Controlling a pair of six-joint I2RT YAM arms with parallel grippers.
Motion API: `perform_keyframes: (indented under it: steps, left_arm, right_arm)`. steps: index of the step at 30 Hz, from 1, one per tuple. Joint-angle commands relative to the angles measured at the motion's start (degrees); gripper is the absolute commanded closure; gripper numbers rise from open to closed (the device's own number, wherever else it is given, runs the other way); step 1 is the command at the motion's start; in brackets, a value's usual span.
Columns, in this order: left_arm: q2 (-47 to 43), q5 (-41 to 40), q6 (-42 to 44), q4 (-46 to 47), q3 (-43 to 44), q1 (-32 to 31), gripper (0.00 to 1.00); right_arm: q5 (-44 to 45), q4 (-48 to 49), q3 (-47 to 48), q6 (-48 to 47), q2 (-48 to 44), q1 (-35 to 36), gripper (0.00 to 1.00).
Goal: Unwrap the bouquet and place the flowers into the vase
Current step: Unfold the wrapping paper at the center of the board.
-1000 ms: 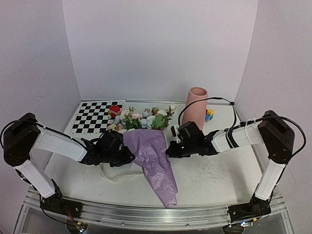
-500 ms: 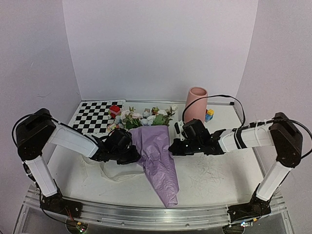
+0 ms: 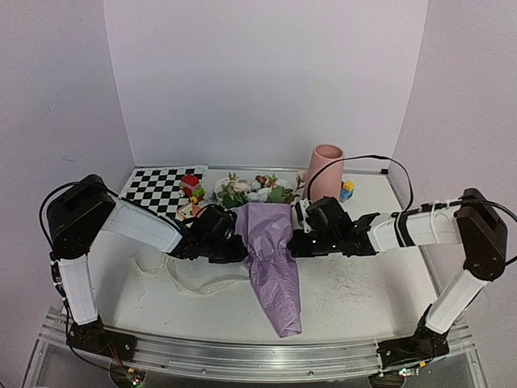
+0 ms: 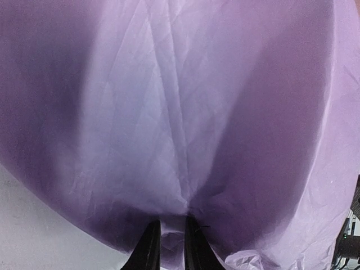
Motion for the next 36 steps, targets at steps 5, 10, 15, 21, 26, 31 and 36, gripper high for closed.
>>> perform_keyframes:
  steps: [5,10,15,21,26,31,36]
  left_arm:
    - [-6.6,-3.8,2.4,0.4,-2.5,0.2,0.75]
    - [-13.0,-8.7,2.1,-10.6,-4.0,0.2,0.67]
    - [-20.5,-11.7,0.2,-16.3,-6.8,0.2,0.67]
    - [-32.0,-18.0,-2.5,-25.9,-8.5,0.4,0.66]
    - [-39.7,-22.5,-3.3,-32.8,-8.1,0.6,0.65]
    - [-45.4,-26.7,-3.4,-39.3,-6.5,0.7,0.65]
    - [-49.3,-27.5,-3.4,-41.0,-6.1,0.7,0.63]
  right_arm:
    - [-3.2,-3.2,4.4,-2.6,-2.3,0.2,1.00]
    - [-6.3,-1.9,6.6,-2.3,-1.0,0.9,1.00]
    - [-7.2,-1.1,9.3,-1.2,0.4,2.8,1.00]
    - [-6.3,1.2,13.7,-1.8,2.7,8.7,1.00]
    - [-10.1,4.8,17.2,-1.7,7.4,13.6,0.91]
    - [-12.6,6.7,18.9,-3.2,8.8,16.7,0.69]
    - [-8.6,6.8,16.0,-5.3,4.8,16.9,0.51]
